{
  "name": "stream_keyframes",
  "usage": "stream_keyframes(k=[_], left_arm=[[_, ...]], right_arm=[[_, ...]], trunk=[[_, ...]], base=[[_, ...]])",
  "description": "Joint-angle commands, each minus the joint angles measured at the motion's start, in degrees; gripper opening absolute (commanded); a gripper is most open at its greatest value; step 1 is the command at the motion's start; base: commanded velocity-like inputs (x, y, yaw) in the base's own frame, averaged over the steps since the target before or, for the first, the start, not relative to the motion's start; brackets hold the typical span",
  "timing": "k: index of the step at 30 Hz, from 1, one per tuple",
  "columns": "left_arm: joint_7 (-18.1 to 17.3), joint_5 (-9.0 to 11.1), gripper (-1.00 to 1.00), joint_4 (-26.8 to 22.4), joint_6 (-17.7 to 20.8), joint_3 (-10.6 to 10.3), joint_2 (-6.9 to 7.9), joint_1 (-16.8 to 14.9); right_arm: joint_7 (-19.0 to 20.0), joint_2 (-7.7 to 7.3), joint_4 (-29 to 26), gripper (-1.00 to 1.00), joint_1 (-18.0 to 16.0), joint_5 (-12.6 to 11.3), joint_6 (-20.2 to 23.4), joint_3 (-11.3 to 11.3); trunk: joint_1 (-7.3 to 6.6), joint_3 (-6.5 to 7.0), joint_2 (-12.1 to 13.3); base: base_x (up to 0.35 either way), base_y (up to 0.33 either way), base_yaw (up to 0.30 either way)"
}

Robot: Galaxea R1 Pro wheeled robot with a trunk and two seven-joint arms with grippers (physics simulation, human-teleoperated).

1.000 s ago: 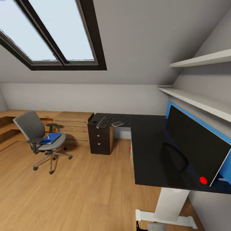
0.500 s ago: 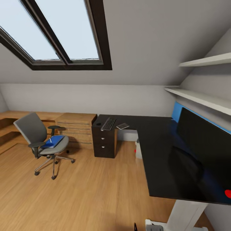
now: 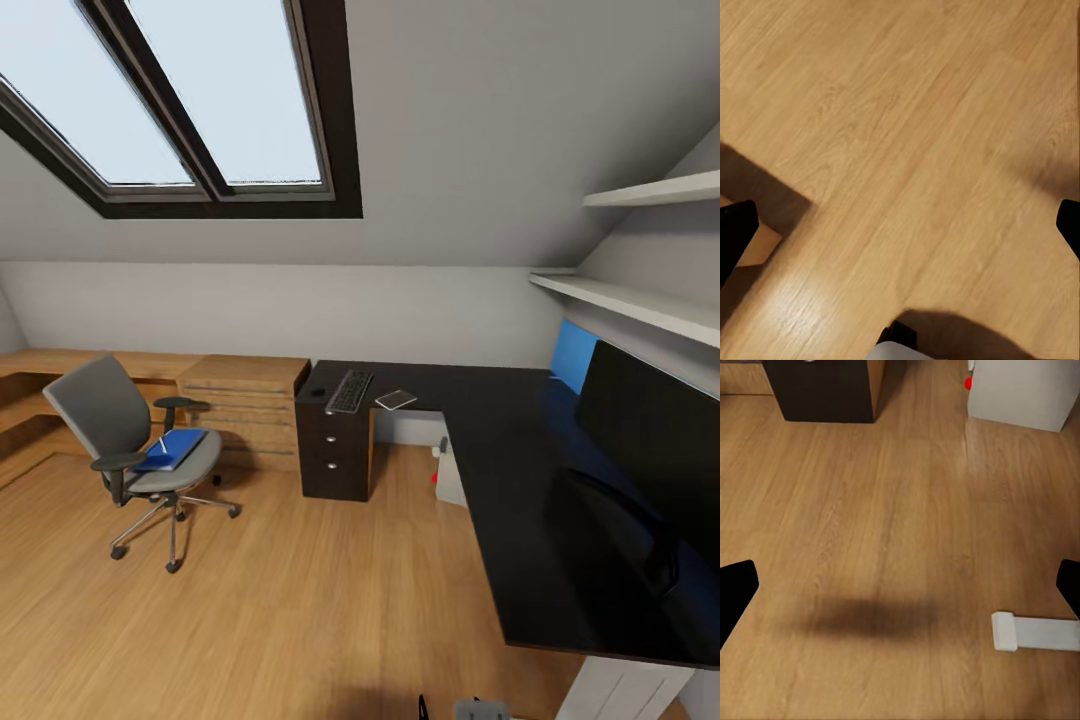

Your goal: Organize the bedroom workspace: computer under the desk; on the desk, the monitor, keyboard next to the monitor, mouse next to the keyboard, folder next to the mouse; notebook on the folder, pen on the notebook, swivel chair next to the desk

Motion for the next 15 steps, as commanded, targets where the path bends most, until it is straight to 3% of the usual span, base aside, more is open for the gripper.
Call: stream_keyframes(k=[1, 7, 15], left_arm=[[0.06, 0.51, 1.00, 0.07, -0.70, -0.12, 0.01, -0.02], [0.06, 0.57, 1.00, 0.14, -2.92, -0.14, 0.06, -0.02], [0.06, 0.44, 1.00, 0.14, -3.34, -0.15, -0.01, -0.02]], right_arm=[[-0.40, 0.02, 0.05, 1.00, -0.02, 0.62, -0.09, -0.21], [-0.40, 0.02, 0.05, 1.00, -0.02, 0.65, -0.09, -0.21], [-0.40, -0.33, 0.05, 1.00, -0.02, 0.65, -0.08, -0.23]], trunk=[[0.02, -0.02, -0.04], [0.02, -0.02, -0.04], [0.02, -0.02, -0.04]], base=[[0.021, 0.017, 0.000], [0.167, 0.147, 0.000], [0.277, 0.213, 0.000]])
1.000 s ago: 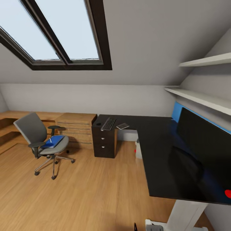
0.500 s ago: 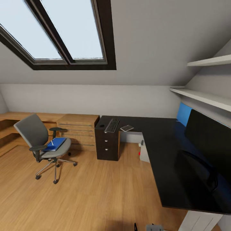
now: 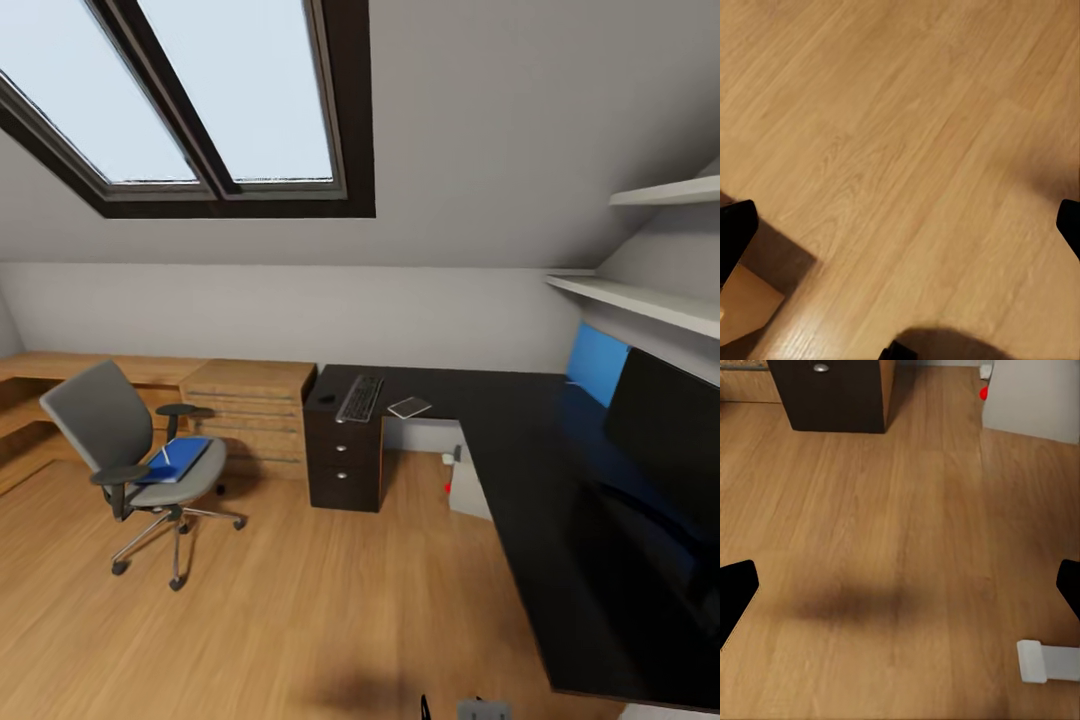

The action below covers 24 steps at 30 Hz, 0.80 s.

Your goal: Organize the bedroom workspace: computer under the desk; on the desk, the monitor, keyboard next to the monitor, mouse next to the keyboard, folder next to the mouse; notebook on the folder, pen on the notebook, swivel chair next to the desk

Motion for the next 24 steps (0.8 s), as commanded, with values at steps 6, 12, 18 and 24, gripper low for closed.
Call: stream_keyframes(k=[6, 12, 18, 24], left_arm=[[0.05, 0.45, 1.00, 0.07, -0.21, -0.12, -0.07, -0.02], [0.05, 0.44, 1.00, 0.14, -0.21, -0.17, -0.07, -0.02], [0.05, 0.46, 1.00, 0.23, -0.21, -0.21, -0.07, -0.02], [0.05, 0.45, 1.00, 0.25, -0.20, -0.21, -0.07, -0.02]], right_arm=[[-0.41, 0.10, 0.05, 1.00, -0.02, 0.54, -0.14, -0.28], [-0.41, 0.27, 0.05, 1.00, -0.02, 0.44, -0.20, -0.28], [-0.41, 0.28, 0.05, 1.00, -0.02, 0.44, -0.20, -0.28], [-0.41, 0.29, 0.05, 1.00, -0.02, 0.38, -0.20, -0.28]], trunk=[[0.05, -0.02, -0.03], [0.05, -0.02, -0.03], [0.05, -0.05, -0.03], [0.05, -0.36, -0.03]], base=[[0.302, 0.174, 0.000], [0.303, 0.172, -0.085], [0.303, 0.183, -0.235], [0.303, 0.188, -0.072]])
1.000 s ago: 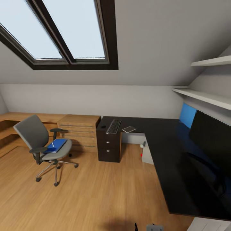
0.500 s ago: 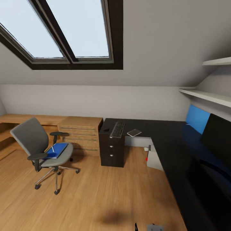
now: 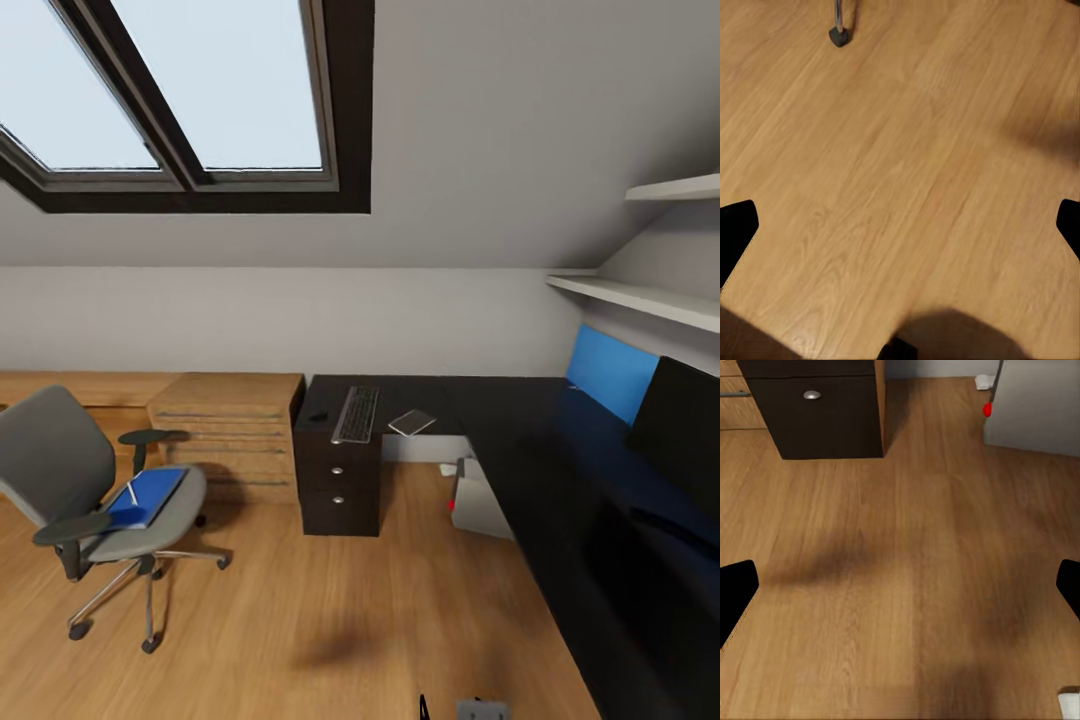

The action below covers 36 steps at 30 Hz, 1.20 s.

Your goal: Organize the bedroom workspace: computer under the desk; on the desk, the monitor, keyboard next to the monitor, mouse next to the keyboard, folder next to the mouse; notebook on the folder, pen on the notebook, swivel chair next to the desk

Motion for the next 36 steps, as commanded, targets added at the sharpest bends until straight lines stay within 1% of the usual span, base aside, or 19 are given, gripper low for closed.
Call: stream_keyframes(k=[1, 8, 16, 20, 22, 23, 24, 26, 28, 29, 30, 31, 33, 34, 35, 36], left_arm=[[0.05, 0.45, 1.00, 0.07, -0.19, -0.12, 0.02, -0.02], [0.05, 0.45, 1.00, 0.13, -0.20, -0.12, 0.02, -0.02], [0.05, 0.45, 1.00, 0.48, -0.12, -0.16, -0.07, -0.02], [0.05, 0.38, 1.00, 1.36, -0.02, -0.54, -0.39, -0.02], [0.16, -0.40, 1.00, 1.58, 0.02, -2.62, -1.45, -0.02], [0.32, -1.50, 1.00, 1.06, 0.05, -4.11, -2.22, -0.02], [0.40, -2.11, 1.00, -0.04, 0.20, -4.73, -2.57, -0.02], [0.43, -2.52, 1.00, -1.62, 0.33, -5.18, -2.90, -0.02], [0.42, -2.92, 1.00, -4.59, 0.49, -5.69, -3.71, -0.02], [0.41, -3.16, 1.00, -8.32, 1.02, -6.05, -4.62, -0.02], [0.41, -3.26, 1.00, -14.95, 5.58, -6.29, -5.32, -0.02], [0.42, -3.27, 1.00, -19.03, 9.87, -6.35, -5.57, -0.02], [0.47, -3.24, 1.00, -23.52, 15.13, -6.39, -5.74, -0.02], [0.54, -3.21, 1.00, -28.14, 20.75, -6.41, -5.85, -0.02], [0.55, -3.20, 1.00, -30.44, 23.53, -6.42, -5.91, -0.02], [0.56, -3.15, 1.00, -34.98, 28.64, -6.43, -6.07, -0.02]], right_arm=[[-0.41, 0.02, 0.06, 1.00, -0.02, 0.60, -0.10, -0.23], [-0.41, 0.08, 0.06, 1.00, -0.02, 0.58, -0.10, -0.30], [-0.41, 0.03, 0.06, 1.00, -0.02, 0.57, -0.03, -0.23], [-0.41, 0.03, 0.06, 1.00, -0.02, 0.62, -0.03, -0.21], [-0.41, 0.03, -0.17, 1.00, -0.02, 0.66, -0.06, -0.17], [-0.41, 0.03, -0.41, 1.00, -0.02, 0.70, -0.08, -0.15], [-0.41, 0.03, -0.69, 1.00, -0.04, 0.72, -0.09, -0.15], [-0.41, 0.04, -1.27, 1.00, -0.07, 0.70, -0.06, -0.16], [-0.43, 0.13, -3.08, 1.00, -0.13, 0.62, 0.21, -0.19], [-0.46, 0.36, -5.83, 1.00, -0.20, 0.45, 0.69, -0.23], [-0.52, 1.13, -10.03, 1.00, -0.40, -0.60, 2.74, -0.28], [-0.49, 1.41, -12.08, 1.00, -0.75, -1.91, 4.77, -0.29], [-0.38, 1.59, -14.27, 1.00, -1.40, -3.84, 7.52, -0.30], [-0.10, 1.59, -16.52, 1.00, -2.26, -6.35, 10.85, -0.30], [0.14, 1.59, -17.60, 1.00, -2.73, -7.77, 12.68, -0.31], [0.91, 1.59, -19.59, 1.00, -3.69, -10.86, 16.42, -0.29]], trunk=[[0.05, -0.08, -0.03], [0.05, -0.25, -0.03], [0.05, -0.27, -0.03], [0.05, -0.27, -0.03], [0.05, -0.27, -0.03], [0.05, -0.27, -0.03], [0.05, -0.27, -0.03], [0.05, -0.27, -0.03], [0.05, -0.27, -0.03], [0.05, -0.27, -0.03], [0.05, -0.27, -0.03], [0.05, -0.27, -0.03], [0.05, -0.27, -0.03], [0.05, -0.27, -0.03], [0.05, -0.27, -0.03], [0.05, -0.27, -0.03]], base=[[0.305, 0.178, -0.014], [0.311, 0.135, -0.005], [0.323, 0.016, 0.000], [0.327, 0.002, 0.000], [0.328, 0.001, 0.000], [0.328, 0.000, 0.000], [0.329, 0.000, 0.000], [0.329, 0.000, 0.000], [0.330, 0.000, 0.000], [0.330, 0.000, 0.000], [0.331, 0.000, 0.000], [0.331, 0.000, 0.000], [0.331, 0.000, 0.000], [0.331, 0.000, 0.000], [0.331, 0.000, 0.000], [0.332, 0.000, 0.000]])
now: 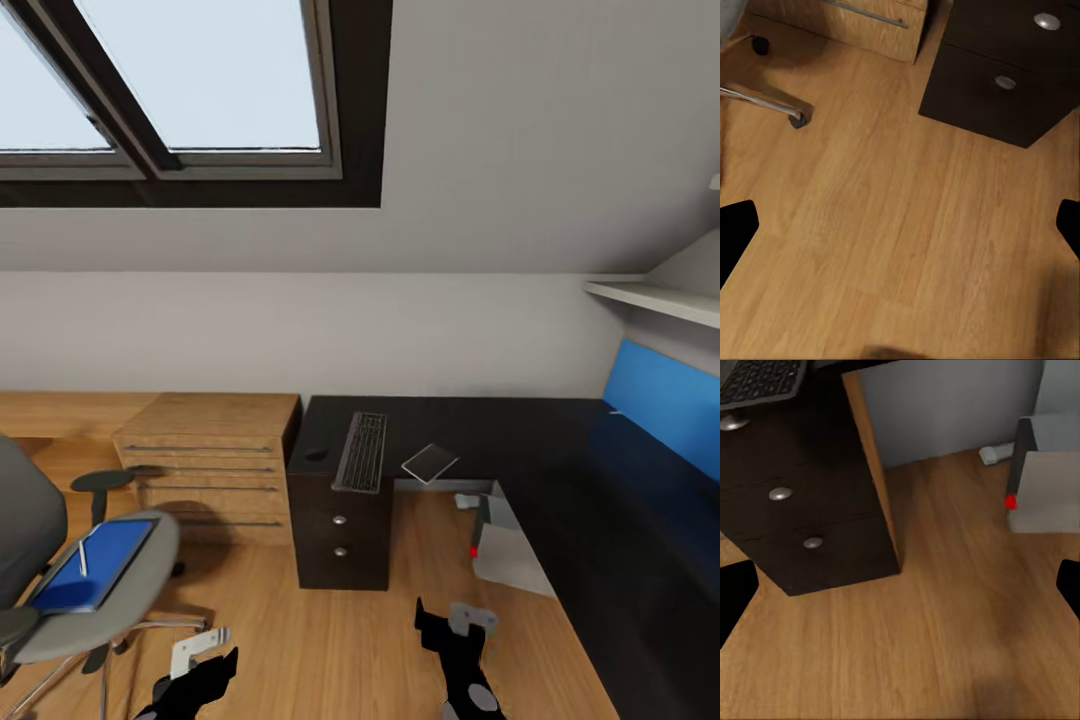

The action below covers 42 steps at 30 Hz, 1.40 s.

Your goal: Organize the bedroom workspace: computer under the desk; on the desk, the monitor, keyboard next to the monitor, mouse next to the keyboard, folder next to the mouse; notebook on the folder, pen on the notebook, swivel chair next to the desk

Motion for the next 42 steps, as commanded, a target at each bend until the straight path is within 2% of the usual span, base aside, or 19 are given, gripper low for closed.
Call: stream_keyframes(k=[1, 2, 3, 4, 5, 6, 7, 8, 14, 18, 27, 28, 30, 32, 34, 36, 37, 39, 42], left_arm=[[0.21, 0.64, 1.00, -2.52, 2.67, 0.05, -0.17, 0.01], [0.20, 0.67, 1.00, -4.62, 4.57, 0.05, -0.33, 0.01], [0.11, 0.83, 1.00, -11.46, 9.34, 0.06, -1.09, 0.01], [0.08, 0.91, 1.00, -12.65, 10.01, 0.07, -1.25, 0.01], [0.04, 1.25, 1.00, -14.35, 10.98, 0.12, -1.46, 0.01], [0.02, 2.08, 1.00, -15.16, 11.79, 0.16, -1.68, 0.01], [0.03, 2.47, 1.00, -14.58, 12.06, 0.16, -1.69, 0.01], [0.08, 3.04, 1.00, -11.65, 12.06, 0.30, -1.56, 0.01], [0.22, 3.21, 1.00, -13.32, 10.64, 0.32, -1.70, 0.01], [0.17, 3.23, 1.00, -13.67, 10.37, 0.30, -1.80, 0.01], [0.14, 3.21, 1.00, -13.91, 10.33, 0.13, -2.17, 0.01], [0.14, 3.23, 1.00, -14.74, 10.41, -0.04, -2.20, 0.01], [0.13, 3.23, 1.00, -15.46, 10.46, -0.06, -2.22, 0.01], [0.07, 3.28, 1.00, -17.17, 10.72, -0.13, -2.26, 0.01], [0.01, 3.35, 1.00, -19.84, 10.96, -0.33, -2.91, 0.01], [-0.01, 3.34, 1.00, -20.88, 11.09, -0.39, -3.53, 0.01], [0.04, 3.33, 1.00, -22.71, 12.29, -0.47, -4.82, 0.01], [0.11, 3.28, 1.00, -23.21, 14.33, -0.49, -5.16, 0.01], [0.13, 3.21, 1.00, -23.32, 15.03, -0.52, -5.23, 0.01]], right_arm=[[0.70, 0.03, -0.92, 1.00, -0.56, -2.17, 1.73, -0.13], [1.33, 0.03, -1.78, 1.00, -1.06, -3.83, 3.57, -0.12], [4.25, 0.03, -4.60, 1.00, -3.27, -10.78, 10.24, -0.24], [4.89, 0.03, -5.10, 1.00, -3.87, -12.62, 11.76, -0.28], [5.95, 0.03, -5.84, 1.00, -4.98, -16.39, 14.65, -0.37], [6.97, -0.37, -6.53, 1.00, -6.28, -22.15, 18.51, -0.44], [7.47, -0.99, -6.76, 1.00, -6.82, -25.92, 20.72, -0.47], [9.67, -2.65, -7.14, 1.00, -7.59, -34.34, 25.12, -0.16], [11.37, -4.21, -7.13, 1.00, -7.72, -35.88, 25.81, -0.09], [11.63, -4.41, -7.14, 1.00, -7.73, -36.07, 25.81, -0.08], [11.63, -2.59, -4.86, 1.00, -7.73, -36.11, 22.69, 2.06], [11.40, -1.75, -3.45, 1.00, -7.74, -37.09, 20.08, 2.14], [11.38, -1.64, -3.15, 1.00, -7.74, -38.34, 19.78, 1.76], [11.41, -1.58, -2.42, 1.00, -7.74, -43.39, 19.54, 0.38], [11.66, -1.69, -2.20, 1.00, -7.74, -52.06, 19.54, -0.66], [12.19, -1.76, -2.28, 1.00, -7.74, -55.24, 19.52, -0.90], [17.03, -1.97, -3.12, 1.00, -7.68, -59.52, 19.35, -1.20], [19.98, -2.06, -3.45, 1.00, -7.61, -60.63, 19.25, -1.28], [20.68, -2.17, -3.53, 1.00, -7.58, -60.82, 19.27, -1.30]], trunk=[[0.05, -0.04, -0.03], [0.05, -0.04, -0.03], [0.05, -0.04, -0.03], [0.05, -0.04, -0.03], [0.05, -0.04, -0.03], [0.05, -0.04, -0.03], [0.05, -0.04, -0.03], [0.05, -0.04, -0.03], [0.05, -0.04, -0.03], [0.05, -0.04, -0.03], [0.05, -0.04, -0.03], [0.05, -0.04, -0.03], [0.05, -0.04, -0.03], [0.05, -0.04, -0.03], [0.05, -0.04, -0.03], [0.49, -0.40, -0.84], [0.71, -0.58, -1.24], [1.15, -0.94, -2.04], [1.81, -1.48, -3.24]], base=[[0.332, 0.000, 0.000], [0.332, 0.000, 0.000], [0.332, 0.000, 0.000], [0.332, 0.000, 0.000], [0.332, 0.000, 0.000], [0.332, 0.000, 0.000], [0.332, 0.000, 0.000], [0.308, 0.136, 0.000], [0.233, 0.234, 0.000], [0.065, 0.312, 0.000], [-0.023, 0.318, 0.000], [-0.192, 0.192, 0.000], [-0.152, 0.148, 0.000], [-0.071, 0.069, 0.000], [-0.029, 0.028, 0.000], [-0.016, 0.016, 0.000], [-0.003, 0.003, 0.000], [-0.001, 0.001, 0.000], [0.000, 0.000, 0.000]])
